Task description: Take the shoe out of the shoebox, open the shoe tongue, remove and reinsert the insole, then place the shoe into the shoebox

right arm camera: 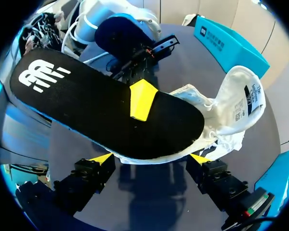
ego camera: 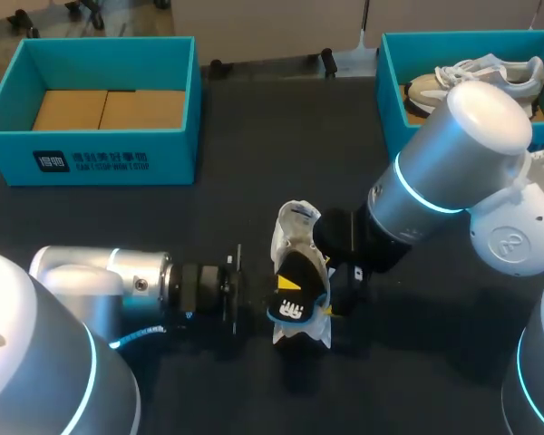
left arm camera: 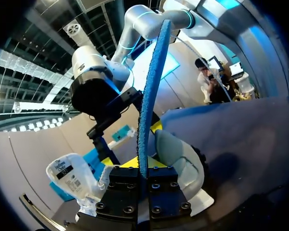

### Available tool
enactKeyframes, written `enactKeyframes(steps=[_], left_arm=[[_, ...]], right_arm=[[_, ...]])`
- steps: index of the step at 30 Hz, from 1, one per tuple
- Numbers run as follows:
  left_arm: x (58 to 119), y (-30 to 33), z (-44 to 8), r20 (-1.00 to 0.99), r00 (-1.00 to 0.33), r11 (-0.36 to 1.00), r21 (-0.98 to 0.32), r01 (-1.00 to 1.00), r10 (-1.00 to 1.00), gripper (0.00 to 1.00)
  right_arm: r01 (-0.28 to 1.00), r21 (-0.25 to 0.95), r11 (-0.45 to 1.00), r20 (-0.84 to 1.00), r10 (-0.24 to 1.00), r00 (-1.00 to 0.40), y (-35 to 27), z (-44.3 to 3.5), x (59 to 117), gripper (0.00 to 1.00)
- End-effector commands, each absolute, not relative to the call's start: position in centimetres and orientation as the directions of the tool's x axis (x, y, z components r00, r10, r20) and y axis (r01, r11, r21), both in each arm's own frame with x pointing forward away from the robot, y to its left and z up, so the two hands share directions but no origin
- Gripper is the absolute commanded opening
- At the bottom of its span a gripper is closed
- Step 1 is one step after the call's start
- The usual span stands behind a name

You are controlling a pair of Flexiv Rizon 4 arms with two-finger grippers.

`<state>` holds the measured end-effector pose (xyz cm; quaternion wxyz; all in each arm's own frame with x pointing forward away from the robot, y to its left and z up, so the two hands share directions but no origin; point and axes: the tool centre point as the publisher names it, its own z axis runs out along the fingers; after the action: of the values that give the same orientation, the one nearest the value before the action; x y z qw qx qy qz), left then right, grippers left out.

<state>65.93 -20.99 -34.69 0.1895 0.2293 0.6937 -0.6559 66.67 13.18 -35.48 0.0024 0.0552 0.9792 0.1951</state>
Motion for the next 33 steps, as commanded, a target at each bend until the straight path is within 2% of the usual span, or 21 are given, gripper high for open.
enactKeyframes(steps=[1,14,19,33], left_arm=[[65.9,-21.1,-35.0,-0.560,-0.828,0.077,-0.824,0.561,0.028,0.00],[65.5,-20.3,-34.0,-0.556,-0.831,0.048,-0.829,0.556,0.029,0.00],[65.3,-20.3,-33.1,-0.573,-0.819,0.033,-0.818,0.574,0.033,0.22],[64.4,-21.0,-31.2,-0.624,-0.776,0.005,-0.779,0.627,0.091,0.29]], right_arm=[[0.108,0.379,0.919,0.014,0.111,-0.994,13.3,-35.6,66.6,1.00],[0.108,0.379,0.919,0.014,0.111,-0.994,13.3,-35.6,66.6,1.00],[0.108,0.379,0.919,0.014,0.111,-0.994,13.3,-35.6,66.6,1.00],[0.108,0.379,0.919,0.014,0.111,-0.994,13.3,-35.6,66.6,1.00]])
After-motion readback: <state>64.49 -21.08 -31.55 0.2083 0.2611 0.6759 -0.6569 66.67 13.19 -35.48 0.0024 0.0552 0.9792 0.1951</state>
